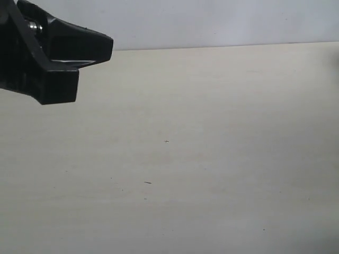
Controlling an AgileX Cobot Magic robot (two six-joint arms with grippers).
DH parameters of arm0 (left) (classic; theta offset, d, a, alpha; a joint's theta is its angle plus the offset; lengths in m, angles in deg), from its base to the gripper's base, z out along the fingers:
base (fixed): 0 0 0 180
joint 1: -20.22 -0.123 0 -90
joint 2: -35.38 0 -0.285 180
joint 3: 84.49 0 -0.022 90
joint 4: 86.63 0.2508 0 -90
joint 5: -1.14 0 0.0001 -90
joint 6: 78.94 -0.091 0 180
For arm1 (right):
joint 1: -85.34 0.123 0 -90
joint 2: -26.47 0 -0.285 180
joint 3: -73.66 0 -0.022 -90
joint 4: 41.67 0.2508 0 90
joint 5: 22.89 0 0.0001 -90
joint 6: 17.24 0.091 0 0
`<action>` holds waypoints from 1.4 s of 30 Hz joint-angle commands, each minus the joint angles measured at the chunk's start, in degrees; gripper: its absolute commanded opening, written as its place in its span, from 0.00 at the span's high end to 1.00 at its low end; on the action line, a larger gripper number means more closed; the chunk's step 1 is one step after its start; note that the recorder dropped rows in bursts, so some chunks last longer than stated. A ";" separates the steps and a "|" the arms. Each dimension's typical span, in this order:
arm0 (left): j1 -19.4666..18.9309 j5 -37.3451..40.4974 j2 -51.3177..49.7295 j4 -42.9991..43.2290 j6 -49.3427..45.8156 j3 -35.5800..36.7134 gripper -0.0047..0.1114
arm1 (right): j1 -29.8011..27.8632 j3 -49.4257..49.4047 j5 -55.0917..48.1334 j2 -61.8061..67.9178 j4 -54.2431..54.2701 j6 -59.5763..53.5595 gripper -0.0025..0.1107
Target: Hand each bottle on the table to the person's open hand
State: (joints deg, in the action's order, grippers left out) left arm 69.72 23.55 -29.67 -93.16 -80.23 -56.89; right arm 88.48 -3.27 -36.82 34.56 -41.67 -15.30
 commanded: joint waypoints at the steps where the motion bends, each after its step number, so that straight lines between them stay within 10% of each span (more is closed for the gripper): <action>1: -2.98 -0.04 1.85 -0.12 -0.20 0.24 0.96 | 0.18 -0.29 0.35 -0.30 -0.42 -0.19 0.98; 21: -34.86 14.81 27.47 -0.26 0.04 0.24 0.96 | 0.18 -0.29 0.35 -0.30 -0.42 -0.33 0.98; 42: -36.88 19.93 41.80 -0.16 -0.08 0.24 0.96 | 0.18 -0.29 0.35 -0.30 -0.42 -0.16 0.98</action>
State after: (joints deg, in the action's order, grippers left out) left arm 32.89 43.27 11.77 -93.16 -80.23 -56.89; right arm 88.48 -3.27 -36.82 34.56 -41.67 -15.30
